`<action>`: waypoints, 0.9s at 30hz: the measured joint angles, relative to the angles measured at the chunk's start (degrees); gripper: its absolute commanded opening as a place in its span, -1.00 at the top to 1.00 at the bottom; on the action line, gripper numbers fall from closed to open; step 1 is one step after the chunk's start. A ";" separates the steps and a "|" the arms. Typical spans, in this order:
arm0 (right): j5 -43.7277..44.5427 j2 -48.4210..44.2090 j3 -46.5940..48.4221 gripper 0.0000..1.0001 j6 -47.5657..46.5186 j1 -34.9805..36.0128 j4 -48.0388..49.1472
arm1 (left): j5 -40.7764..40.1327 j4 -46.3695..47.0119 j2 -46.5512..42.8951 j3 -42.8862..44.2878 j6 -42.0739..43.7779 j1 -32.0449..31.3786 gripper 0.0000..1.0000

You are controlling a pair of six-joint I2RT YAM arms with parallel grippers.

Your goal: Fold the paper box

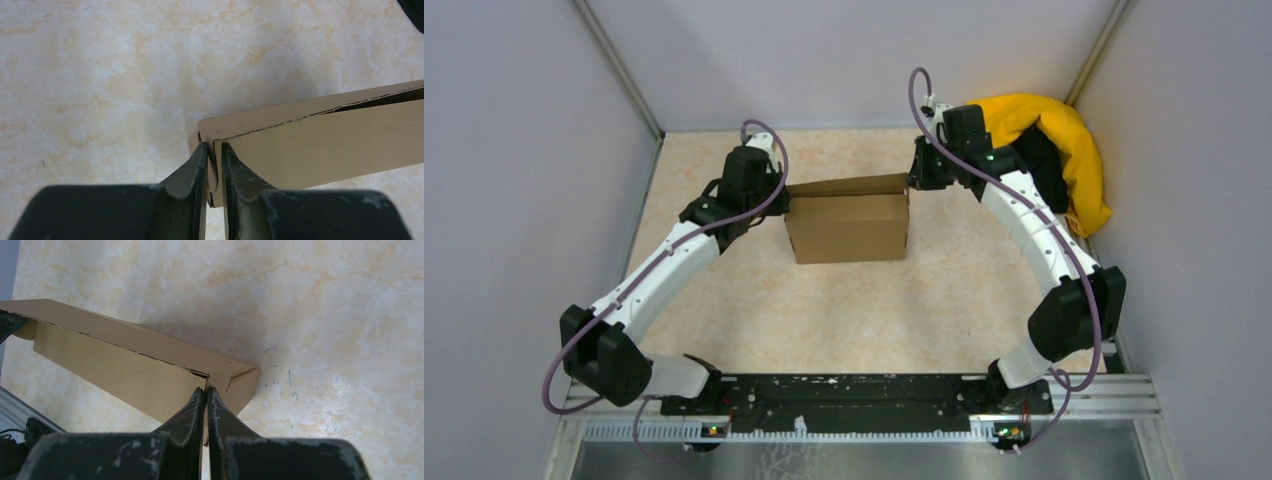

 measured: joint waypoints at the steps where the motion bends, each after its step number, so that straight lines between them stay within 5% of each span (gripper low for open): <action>1: 0.00 0.00 0.00 1.00 0.20 0.00 0.04 | -0.02 0.00 0.02 0.00 0.00 0.00 0.62; 27: -3.21 0.98 0.09 1.00 4.70 -1.79 1.51 | -1.11 0.52 0.04 -0.48 0.02 -0.31 0.61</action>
